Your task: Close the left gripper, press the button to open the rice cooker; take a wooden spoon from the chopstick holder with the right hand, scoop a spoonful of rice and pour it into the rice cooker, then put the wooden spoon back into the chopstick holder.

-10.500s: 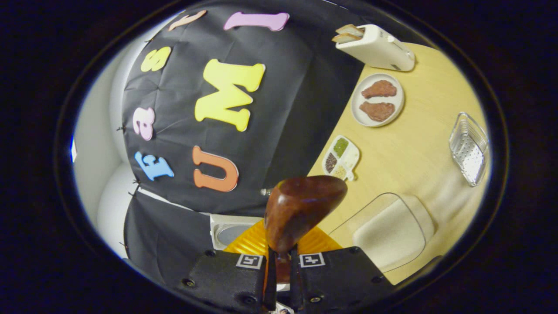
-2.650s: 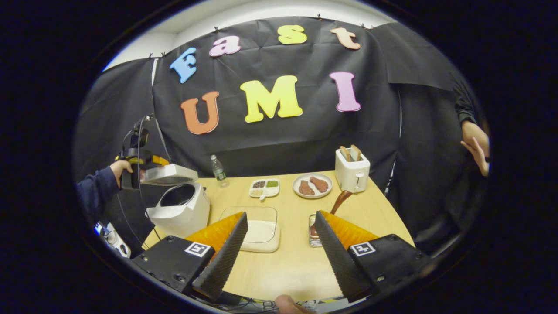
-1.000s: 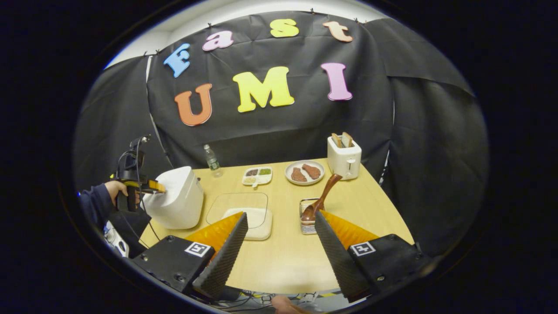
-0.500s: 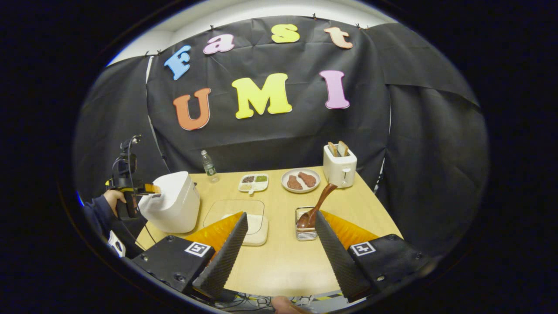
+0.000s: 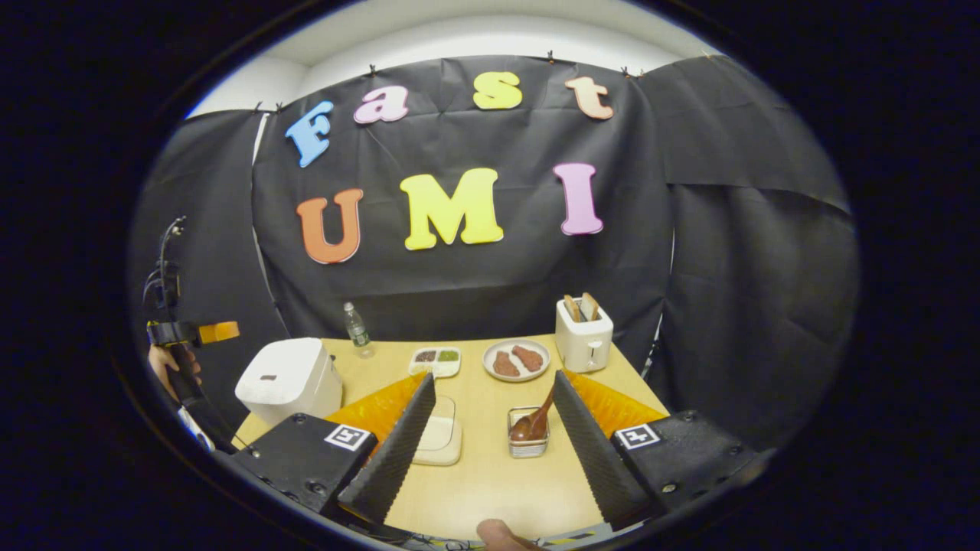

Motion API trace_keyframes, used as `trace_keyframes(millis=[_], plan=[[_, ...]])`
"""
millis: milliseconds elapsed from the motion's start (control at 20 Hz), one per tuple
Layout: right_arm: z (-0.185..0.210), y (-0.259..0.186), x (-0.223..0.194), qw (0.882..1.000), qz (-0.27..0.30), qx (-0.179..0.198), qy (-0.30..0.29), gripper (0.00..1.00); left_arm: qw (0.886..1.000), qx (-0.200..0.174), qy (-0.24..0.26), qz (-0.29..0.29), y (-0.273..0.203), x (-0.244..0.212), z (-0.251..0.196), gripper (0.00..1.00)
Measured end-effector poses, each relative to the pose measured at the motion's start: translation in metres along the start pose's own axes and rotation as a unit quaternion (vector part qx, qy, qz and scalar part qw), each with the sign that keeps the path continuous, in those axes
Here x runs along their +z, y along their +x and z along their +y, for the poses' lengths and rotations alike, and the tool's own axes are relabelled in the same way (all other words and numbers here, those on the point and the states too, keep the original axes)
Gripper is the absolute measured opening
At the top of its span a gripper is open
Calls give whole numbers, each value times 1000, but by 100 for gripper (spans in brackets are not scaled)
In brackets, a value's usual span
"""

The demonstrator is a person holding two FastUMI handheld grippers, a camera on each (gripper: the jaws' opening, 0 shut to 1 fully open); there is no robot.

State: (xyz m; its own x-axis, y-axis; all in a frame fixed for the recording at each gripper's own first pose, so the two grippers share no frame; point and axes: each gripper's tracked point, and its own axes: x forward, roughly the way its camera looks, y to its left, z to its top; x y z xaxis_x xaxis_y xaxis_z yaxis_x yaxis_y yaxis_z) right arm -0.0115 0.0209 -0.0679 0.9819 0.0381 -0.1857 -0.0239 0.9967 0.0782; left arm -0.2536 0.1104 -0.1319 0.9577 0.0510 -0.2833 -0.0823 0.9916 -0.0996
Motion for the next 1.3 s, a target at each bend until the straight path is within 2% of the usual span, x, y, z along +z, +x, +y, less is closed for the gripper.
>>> trace_keyframes(millis=[350, 550, 750, 850, 1100, 1300], plan=[[13, -23, 44, 998, -53, -18, 5, 100, 993, -51, 11, -107, -93, 65, -51, 93], [27, -41, 49, 997, -69, -16, -1, 99, 988, -67, 26, -139, -137, 74, -66, 93], [31, -51, 32, 998, -63, -16, 1, 99, 987, -69, 43, -136, -155, 52, -81, 94], [30, -56, 20, 999, -51, -17, 1, 99, 988, -54, 50, -136, -160, 43, -82, 94], [31, -57, -5, 1000, -24, 8, -3, 100, 990, -53, 52, -123, -168, 22, -98, 94], [37, -52, -5, 1000, -14, 22, -1, 100, 989, -59, 48, -124, -171, 19, -106, 95]])
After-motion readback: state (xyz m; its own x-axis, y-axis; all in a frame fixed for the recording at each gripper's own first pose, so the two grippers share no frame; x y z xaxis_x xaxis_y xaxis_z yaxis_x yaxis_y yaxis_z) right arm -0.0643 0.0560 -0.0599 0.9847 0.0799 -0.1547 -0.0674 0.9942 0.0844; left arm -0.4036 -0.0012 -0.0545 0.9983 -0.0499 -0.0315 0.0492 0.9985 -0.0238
